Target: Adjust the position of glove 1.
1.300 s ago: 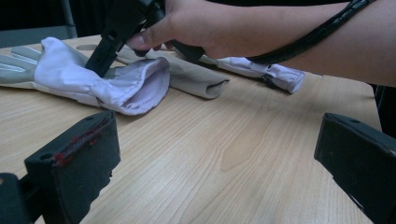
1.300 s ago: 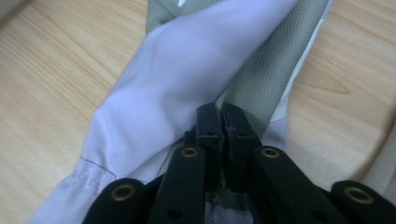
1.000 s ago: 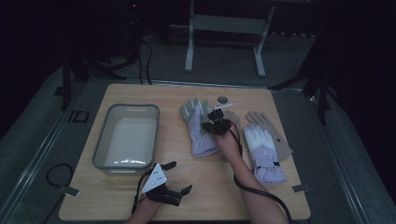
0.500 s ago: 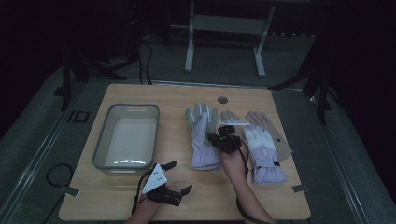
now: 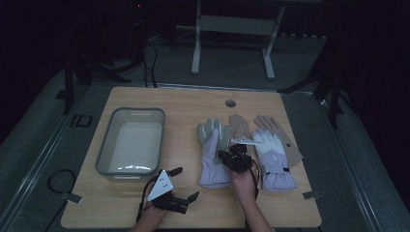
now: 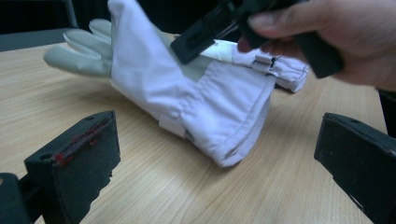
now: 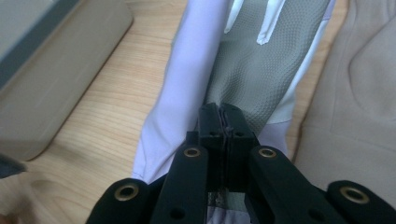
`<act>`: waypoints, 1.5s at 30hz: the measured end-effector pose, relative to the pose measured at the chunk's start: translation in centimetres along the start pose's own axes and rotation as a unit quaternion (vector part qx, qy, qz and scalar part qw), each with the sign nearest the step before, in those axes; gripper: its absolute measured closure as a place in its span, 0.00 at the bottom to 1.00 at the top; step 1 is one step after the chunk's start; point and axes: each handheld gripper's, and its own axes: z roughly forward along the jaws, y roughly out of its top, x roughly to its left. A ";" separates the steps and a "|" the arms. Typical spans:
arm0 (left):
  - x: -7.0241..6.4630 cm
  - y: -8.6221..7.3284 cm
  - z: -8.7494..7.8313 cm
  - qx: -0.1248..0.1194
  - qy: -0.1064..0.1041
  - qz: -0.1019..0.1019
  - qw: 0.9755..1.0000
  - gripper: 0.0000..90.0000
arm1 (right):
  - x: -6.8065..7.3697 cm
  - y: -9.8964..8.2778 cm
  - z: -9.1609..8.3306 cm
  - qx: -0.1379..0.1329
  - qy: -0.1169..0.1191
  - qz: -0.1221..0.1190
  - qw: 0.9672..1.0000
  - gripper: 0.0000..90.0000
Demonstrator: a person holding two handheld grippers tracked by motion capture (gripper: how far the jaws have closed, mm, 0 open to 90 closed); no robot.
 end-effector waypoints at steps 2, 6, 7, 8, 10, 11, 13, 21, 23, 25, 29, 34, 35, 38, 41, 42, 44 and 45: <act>0.0 0.0 0.0 0.000 0.000 -0.001 1.000 0.00 | -0.4 -0.2 0.8 0.003 -0.001 -0.002 1.000 0.98; 0.0 0.0 0.0 0.000 0.002 -0.001 1.000 0.00 | -0.9 -0.7 2.4 0.011 -0.002 0.008 1.000 0.98; 0.0 0.0 0.0 0.000 0.002 -0.001 1.000 0.00 | -0.9 -0.7 2.4 0.011 -0.002 0.008 1.000 0.98; 0.0 0.0 0.0 0.000 0.002 0.000 1.000 0.00 | -1.0 -0.9 3.0 0.016 -0.007 0.005 1.000 0.98; 0.0 0.0 0.0 0.000 0.002 0.000 1.000 0.00 | -1.1 -1.0 3.4 0.017 -0.014 0.001 1.000 0.97; 0.0 0.0 0.0 0.000 0.002 0.000 1.000 0.00 | -1.1 -1.0 3.4 0.017 -0.014 0.001 1.000 0.97; 0.0 0.0 0.0 -0.001 0.001 0.000 1.000 0.00 | -1.2 -1.0 3.5 0.025 -0.011 -0.004 1.000 0.92; 0.0 0.0 0.0 0.000 0.000 0.000 1.000 0.00 | -1.5 0.8 1.9 0.029 -0.014 -0.074 0.997 0.71; 0.0 0.0 0.0 0.000 0.000 0.000 1.000 0.00 | -1.9 1.5 1.1 0.032 -0.016 -0.096 0.995 0.65; 0.0 0.0 0.0 -0.001 0.001 0.001 1.000 0.00 | -2.1 1.8 0.7 0.027 -0.015 -0.101 0.994 0.64; 0.0 0.0 0.0 -0.001 0.001 -0.001 1.000 0.00 | -3.0 2.7 -0.7 0.014 -0.019 -0.123 0.992 0.60; 0.0 0.0 0.0 -0.001 0.000 -0.001 1.000 0.00 | -4.7 3.4 -2.8 0.023 -0.025 -0.136 0.990 0.61; 0.0 0.0 0.0 -0.001 0.000 -0.001 1.000 0.00 | -5.0 3.5 -3.2 0.025 -0.021 -0.139 0.990 0.60; 0.0 0.0 0.0 -0.001 -0.001 0.000 1.000 0.00 | -5.9 3.5 -4.5 0.033 -0.024 -0.158 0.987 0.60; 0.0 0.0 0.0 -0.002 -0.002 -0.001 1.000 0.00 | -6.9 3.4 -5.7 0.041 -0.032 -0.175 0.983 0.61; 0.0 0.0 0.0 -0.002 -0.001 0.000 1.000 0.00 | -7.4 3.3 -6.3 0.046 -0.032 -0.173 0.983 0.61; 0.0 0.0 0.0 -0.002 0.000 0.000 1.000 0.00 | -8.4 3.2 -7.2 0.049 -0.033 -0.180 0.982 0.62; 0.0 0.0 0.0 -0.002 0.000 0.000 1.000 0.00 | -8.9 3.0 -7.7 0.050 -0.040 -0.178 0.982 0.62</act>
